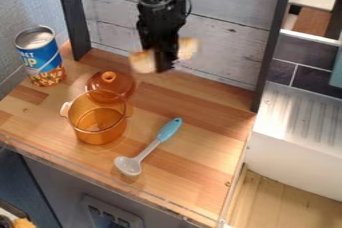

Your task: Move the bread to the right side of the blue spoon

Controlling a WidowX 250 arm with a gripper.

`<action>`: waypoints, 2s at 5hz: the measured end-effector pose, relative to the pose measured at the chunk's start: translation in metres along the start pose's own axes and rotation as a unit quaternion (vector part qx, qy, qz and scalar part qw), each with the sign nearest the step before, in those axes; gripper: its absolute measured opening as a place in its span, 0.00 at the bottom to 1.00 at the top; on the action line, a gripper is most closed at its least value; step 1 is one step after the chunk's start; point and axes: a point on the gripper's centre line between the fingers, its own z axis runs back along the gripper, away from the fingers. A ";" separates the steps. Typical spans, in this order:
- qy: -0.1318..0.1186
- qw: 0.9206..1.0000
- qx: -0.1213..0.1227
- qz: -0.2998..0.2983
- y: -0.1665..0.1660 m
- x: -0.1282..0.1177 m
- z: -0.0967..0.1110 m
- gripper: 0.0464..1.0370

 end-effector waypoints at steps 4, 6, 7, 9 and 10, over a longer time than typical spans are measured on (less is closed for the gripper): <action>0.097 0.925 -0.067 0.361 -0.088 -0.013 -0.001 0.60; 0.115 0.886 -0.086 0.440 -0.113 -0.007 -0.026 0.60; 0.129 0.886 -0.073 0.439 -0.126 -0.006 -0.044 0.60; 0.138 0.881 -0.036 0.452 -0.123 -0.015 -0.082 0.60; 0.133 0.883 -0.027 0.450 -0.120 -0.019 -0.085 0.60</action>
